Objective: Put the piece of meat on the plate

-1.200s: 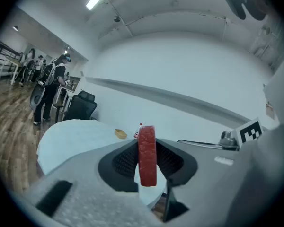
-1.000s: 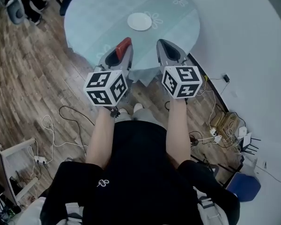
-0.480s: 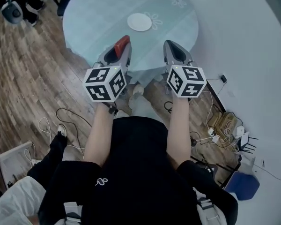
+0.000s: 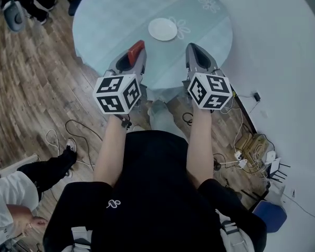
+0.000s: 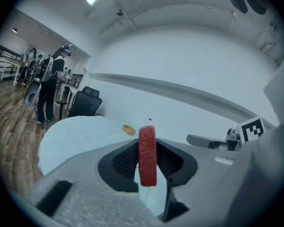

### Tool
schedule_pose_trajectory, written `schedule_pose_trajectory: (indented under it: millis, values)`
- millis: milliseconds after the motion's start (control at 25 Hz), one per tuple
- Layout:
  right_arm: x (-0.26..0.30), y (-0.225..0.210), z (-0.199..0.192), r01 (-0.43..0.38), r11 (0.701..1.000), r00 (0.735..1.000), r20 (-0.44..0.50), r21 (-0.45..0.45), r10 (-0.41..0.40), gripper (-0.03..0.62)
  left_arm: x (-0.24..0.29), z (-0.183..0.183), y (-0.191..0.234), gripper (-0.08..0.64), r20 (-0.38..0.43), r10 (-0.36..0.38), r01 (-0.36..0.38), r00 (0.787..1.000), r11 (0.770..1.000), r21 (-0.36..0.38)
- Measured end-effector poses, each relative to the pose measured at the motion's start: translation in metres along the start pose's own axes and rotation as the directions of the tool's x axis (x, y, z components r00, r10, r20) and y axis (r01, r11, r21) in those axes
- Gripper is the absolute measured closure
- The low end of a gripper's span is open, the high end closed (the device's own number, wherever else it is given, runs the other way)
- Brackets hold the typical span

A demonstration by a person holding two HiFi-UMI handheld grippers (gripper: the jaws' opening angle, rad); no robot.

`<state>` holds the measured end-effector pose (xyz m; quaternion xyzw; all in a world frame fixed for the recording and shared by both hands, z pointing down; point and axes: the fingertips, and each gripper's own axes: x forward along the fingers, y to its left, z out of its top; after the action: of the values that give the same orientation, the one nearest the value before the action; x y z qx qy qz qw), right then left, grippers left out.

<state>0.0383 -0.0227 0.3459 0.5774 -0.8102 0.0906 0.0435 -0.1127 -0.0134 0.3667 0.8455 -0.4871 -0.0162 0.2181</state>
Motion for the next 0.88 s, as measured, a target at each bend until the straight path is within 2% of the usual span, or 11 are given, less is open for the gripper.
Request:
schedule_pose_trajectory:
  millis: [320,520,640,760,840,880]
  values:
    - [0.079,-0.062,-0.005,-0.015,0.999,1.0,0.005,0.047,0.015,0.583,0.096,0.001,0.017,0.472,-0.04,0.008,-0.008,0.999,1.0,-0.005]
    - [0.15,-0.114,-0.002,-0.038,0.995,0.999,-0.015,0.094,0.039,0.583,0.174,0.007,0.03,0.472,-0.094,0.031,-0.033,0.995,0.999,-0.013]
    - [0.184,-0.136,-0.004,-0.056,0.99,0.997,-0.043,0.128,0.062,0.583,0.209,0.004,0.038,0.472,-0.158,0.045,-0.048,0.986,0.999,-0.013]
    - [0.204,-0.146,-0.009,-0.071,0.987,0.994,-0.073,0.142,0.082,0.583,0.232,-0.013,0.046,0.472,-0.25,0.022,-0.03,0.968,0.999,-0.03]
    - [0.214,-0.15,-0.018,-0.076,0.985,0.991,-0.094,0.155,0.091,0.583,0.253,-0.035,0.052,0.472,-0.349,-0.032,0.02,0.936,0.999,-0.038]
    - [0.217,-0.152,-0.024,-0.074,0.984,0.99,-0.108,0.162,0.092,0.583,0.266,-0.049,0.055,0.471,-0.407,-0.066,0.053,0.911,0.998,-0.045]
